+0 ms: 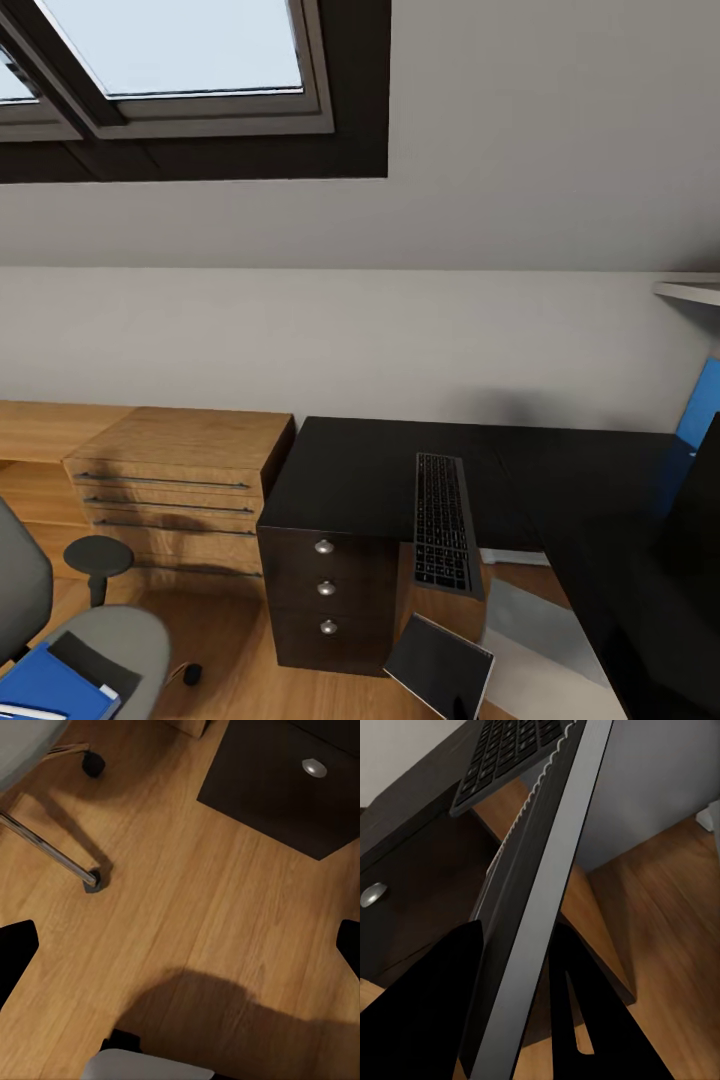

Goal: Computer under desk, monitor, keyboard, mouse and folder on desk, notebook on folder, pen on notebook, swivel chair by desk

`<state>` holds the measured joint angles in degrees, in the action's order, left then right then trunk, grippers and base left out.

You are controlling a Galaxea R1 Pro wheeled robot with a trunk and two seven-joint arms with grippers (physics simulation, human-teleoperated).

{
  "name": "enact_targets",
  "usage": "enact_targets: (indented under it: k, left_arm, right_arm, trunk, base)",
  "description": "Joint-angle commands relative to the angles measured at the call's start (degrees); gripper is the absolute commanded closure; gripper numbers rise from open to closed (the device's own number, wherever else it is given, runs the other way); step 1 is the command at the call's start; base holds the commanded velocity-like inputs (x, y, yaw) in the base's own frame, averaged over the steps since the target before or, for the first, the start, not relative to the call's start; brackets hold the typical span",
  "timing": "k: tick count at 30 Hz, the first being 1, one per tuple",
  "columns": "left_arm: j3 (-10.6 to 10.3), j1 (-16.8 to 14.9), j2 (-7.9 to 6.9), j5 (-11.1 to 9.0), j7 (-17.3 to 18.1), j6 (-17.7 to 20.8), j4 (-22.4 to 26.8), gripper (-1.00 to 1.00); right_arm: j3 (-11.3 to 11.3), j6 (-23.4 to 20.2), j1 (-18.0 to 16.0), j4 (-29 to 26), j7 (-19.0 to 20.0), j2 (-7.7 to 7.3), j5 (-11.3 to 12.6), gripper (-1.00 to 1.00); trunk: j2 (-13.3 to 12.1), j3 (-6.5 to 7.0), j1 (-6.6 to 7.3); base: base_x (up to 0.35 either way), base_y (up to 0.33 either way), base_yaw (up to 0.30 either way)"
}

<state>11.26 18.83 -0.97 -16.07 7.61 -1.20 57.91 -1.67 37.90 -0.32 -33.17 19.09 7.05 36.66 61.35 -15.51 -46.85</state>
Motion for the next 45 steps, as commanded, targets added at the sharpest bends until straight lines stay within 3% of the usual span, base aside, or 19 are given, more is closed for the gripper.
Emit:
enact_targets:
  k: [1, 16, 32, 45]
  left_arm:
    - [0.1, 0.0, 0.00, -0.5, 0.3, 0.0, 0.0, -1.00]
    - [0.0, 0.0, 0.00, -0.5, 0.4, 0.1, 0.0, -1.00]
    - [0.0, 0.0, 0.05, -0.5, 0.5, 0.1, 0.0, -1.00]
    - [-0.7, 0.0, 0.06, -0.5, 0.5, 0.2, 0.0, -1.00]
  right_arm:
    - [-0.2, 0.2, 0.0, 0.0, 0.3, -0.02, 0.6, 1.00]
    - [-0.4, 0.2, 0.0, 0.1, 0.5, 0.07, 0.3, 1.00]
    - [-1.5, 0.0, 0.0, 0.2, 0.4, 0.18, -1.2, 1.00]
    - [-3.0, 0.1, 0.0, 0.2, 0.5, 0.35, -1.7, 1.00]
  trunk:
    - [0.0, -0.06, -0.01]
    - [0.0, -0.06, -0.01]
    - [0.0, -0.06, -0.01]
    - [0.0, -0.06, -0.01]
  base:
    - [0.003, 0.000, 0.000]
    - [-0.104, 0.166, 0.000]
    - [0.190, 0.209, 0.000]
    - [0.025, 0.024, 0.000]
